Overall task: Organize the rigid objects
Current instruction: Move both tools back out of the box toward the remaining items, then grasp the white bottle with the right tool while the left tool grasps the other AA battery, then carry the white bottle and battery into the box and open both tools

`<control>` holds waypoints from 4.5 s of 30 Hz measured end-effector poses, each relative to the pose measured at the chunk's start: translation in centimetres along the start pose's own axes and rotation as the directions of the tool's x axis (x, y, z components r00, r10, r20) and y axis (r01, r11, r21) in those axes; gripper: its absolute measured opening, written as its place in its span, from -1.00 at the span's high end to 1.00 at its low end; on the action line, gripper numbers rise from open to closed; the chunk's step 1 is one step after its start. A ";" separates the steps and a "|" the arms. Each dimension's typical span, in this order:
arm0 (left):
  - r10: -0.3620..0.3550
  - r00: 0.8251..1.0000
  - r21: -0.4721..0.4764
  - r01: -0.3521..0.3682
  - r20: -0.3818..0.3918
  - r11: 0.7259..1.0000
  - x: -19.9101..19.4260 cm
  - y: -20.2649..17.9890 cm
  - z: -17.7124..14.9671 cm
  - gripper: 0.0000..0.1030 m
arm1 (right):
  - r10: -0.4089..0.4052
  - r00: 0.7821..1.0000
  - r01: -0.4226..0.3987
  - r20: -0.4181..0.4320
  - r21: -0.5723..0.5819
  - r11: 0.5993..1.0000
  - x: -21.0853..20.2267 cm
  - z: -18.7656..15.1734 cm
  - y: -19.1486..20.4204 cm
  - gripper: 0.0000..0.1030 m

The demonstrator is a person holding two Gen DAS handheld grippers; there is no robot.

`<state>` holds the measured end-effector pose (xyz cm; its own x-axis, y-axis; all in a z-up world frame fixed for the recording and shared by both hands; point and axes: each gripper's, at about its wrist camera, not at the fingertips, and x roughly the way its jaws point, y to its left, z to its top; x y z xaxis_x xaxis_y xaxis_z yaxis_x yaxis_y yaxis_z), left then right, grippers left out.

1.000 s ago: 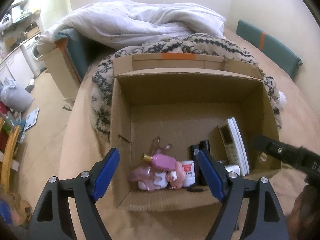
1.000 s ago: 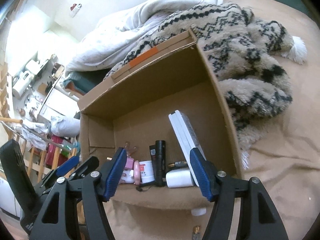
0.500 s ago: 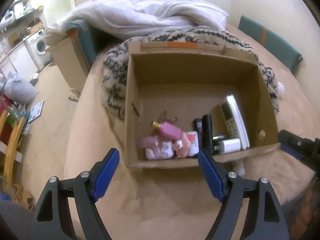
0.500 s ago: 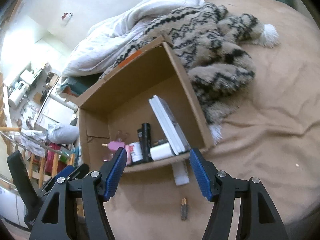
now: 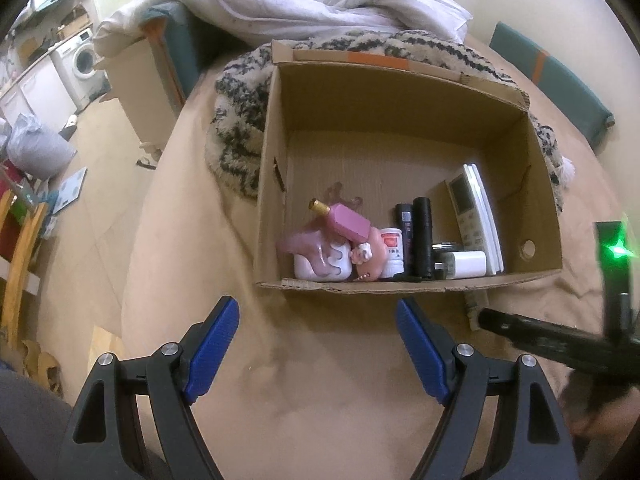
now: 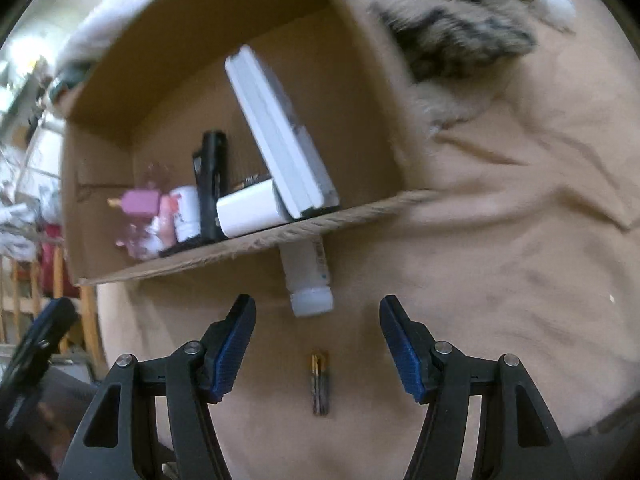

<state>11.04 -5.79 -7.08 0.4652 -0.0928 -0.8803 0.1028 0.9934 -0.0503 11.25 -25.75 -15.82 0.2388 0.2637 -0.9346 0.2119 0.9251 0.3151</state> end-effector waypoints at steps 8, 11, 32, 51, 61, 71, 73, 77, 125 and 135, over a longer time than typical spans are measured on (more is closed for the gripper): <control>-0.018 1.000 -0.014 0.018 -0.011 1.000 0.0 0.0 -0.1 -0.53 | -0.111 0.994 0.111 -0.003 -0.066 0.992 2.5 0.7 2.0 -0.11; -0.024 0.999 -0.002 0.024 -0.023 1.000 0.3 -0.4 -0.2 -0.53 | -0.123 0.992 0.123 0.006 -0.063 0.990 2.4 0.6 2.0 0.32; -0.062 0.983 0.079 0.076 -0.175 0.994 4.6 -6.5 -3.3 -0.52 | 0.087 0.976 -0.138 0.201 0.256 0.957 -6.3 -4.8 -6.7 0.44; -0.029 0.945 0.220 0.105 -0.326 0.970 9.4 -17.1 -7.3 0.75 | 0.138 0.961 -0.217 0.240 0.341 0.915 -6.6 -4.4 -8.6 0.44; -0.057 0.936 0.155 0.118 -0.347 0.981 9.6 -12.6 -6.7 0.82 | 0.126 0.964 -0.198 0.233 0.318 0.927 -6.6 -4.5 -7.9 0.44; 0.032 0.932 0.075 -0.005 -0.360 0.997 9.8 -4.1 -5.8 0.82 | 0.106 0.966 -0.171 0.236 0.274 0.947 -6.3 -4.5 -6.5 0.44; 0.032 0.929 0.034 -0.020 -0.369 0.999 9.6 -2.7 -5.3 0.82 | 0.090 0.962 -0.160 0.258 0.261 0.952 -6.8 -4.5 -6.3 0.44; 0.018 0.943 -0.026 -0.029 -0.332 0.999 8.0 -0.6 -4.5 0.82 | 0.051 0.951 -0.127 0.305 0.237 0.963 -7.8 -4.5 -5.7 0.44; 0.093 0.995 0.026 -0.092 -0.047 0.995 8.5 -3.4 9.1 0.83 | 0.177 0.972 -0.170 0.156 -0.057 0.984 -3.0 5.9 1.9 0.44; 0.112 0.993 -0.030 -0.113 -0.047 0.993 7.0 -2.1 9.2 -0.01 | 0.225 0.953 -0.223 0.206 -0.030 0.974 -4.8 6.1 1.3 0.27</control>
<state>22.16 -9.10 -8.84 0.4322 0.0221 -0.9015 0.0234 0.9991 0.0357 16.15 -27.47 -9.94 0.4700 0.4027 -0.7855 0.1246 0.8507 0.5107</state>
